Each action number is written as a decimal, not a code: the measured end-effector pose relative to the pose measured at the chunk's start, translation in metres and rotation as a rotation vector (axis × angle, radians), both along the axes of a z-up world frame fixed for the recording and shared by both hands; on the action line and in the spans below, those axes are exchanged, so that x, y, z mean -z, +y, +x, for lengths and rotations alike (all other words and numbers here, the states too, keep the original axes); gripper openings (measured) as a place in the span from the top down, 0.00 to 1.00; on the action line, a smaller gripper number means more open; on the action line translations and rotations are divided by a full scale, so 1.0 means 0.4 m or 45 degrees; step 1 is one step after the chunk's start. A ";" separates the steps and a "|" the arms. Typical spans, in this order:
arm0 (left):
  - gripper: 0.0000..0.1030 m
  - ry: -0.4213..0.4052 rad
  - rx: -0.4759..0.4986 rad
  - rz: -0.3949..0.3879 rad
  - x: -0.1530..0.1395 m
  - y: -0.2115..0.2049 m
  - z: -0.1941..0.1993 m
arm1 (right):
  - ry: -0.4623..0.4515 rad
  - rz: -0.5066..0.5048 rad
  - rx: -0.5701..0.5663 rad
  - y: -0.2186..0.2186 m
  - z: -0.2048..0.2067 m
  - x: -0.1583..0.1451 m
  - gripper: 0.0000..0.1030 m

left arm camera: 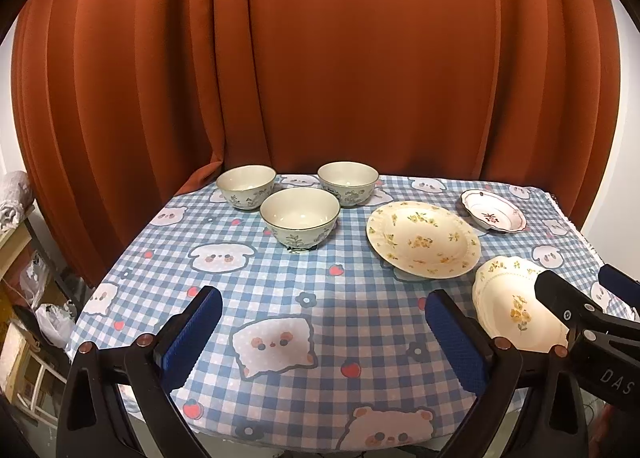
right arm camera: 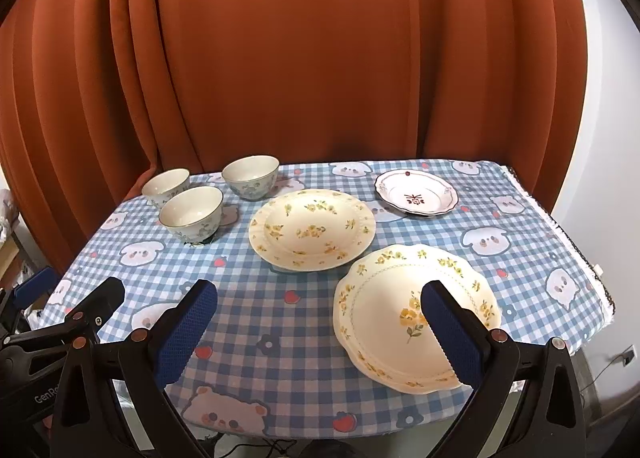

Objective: Organize plates and bowls
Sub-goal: 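Move both grippers toward the large scalloped yellow-flower plate, then close both grippers on the rim of the scalloped plate, then lift the scalloped plate with both grippers and carry it toward the bowls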

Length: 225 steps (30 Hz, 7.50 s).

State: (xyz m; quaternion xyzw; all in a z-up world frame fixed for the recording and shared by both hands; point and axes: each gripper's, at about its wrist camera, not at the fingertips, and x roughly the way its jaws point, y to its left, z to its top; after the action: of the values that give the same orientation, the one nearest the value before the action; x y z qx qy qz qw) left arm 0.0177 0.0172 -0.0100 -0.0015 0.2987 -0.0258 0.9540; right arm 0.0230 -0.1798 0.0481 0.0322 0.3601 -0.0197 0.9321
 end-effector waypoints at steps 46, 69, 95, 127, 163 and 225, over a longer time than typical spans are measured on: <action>0.02 -0.005 0.045 -0.018 -0.004 -0.009 0.026 | 0.012 -0.010 0.050 -0.012 0.020 -0.001 0.00; 0.02 0.013 0.114 -0.030 0.015 0.012 0.036 | 0.036 -0.028 0.104 0.010 0.014 0.008 0.00; 0.09 0.169 0.241 -0.045 0.068 -0.263 0.185 | 0.157 -0.052 0.209 -0.212 0.112 0.069 0.04; 0.26 0.595 -0.010 -0.001 0.301 -0.586 0.297 | 0.615 0.085 -0.064 -0.537 0.288 0.396 0.25; 0.28 0.683 0.123 -0.012 0.268 -0.491 0.282 | 0.608 0.040 0.014 -0.450 0.267 0.345 0.37; 0.28 0.726 0.084 0.001 0.300 0.199 0.357 | 0.658 0.044 -0.011 0.279 0.308 0.371 0.37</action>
State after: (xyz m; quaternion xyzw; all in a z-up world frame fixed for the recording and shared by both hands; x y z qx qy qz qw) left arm 0.1604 0.0970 -0.1299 0.0013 0.5549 -0.0553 0.8301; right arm 0.1462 -0.0680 -0.1005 0.0405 0.5868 -0.0171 0.8085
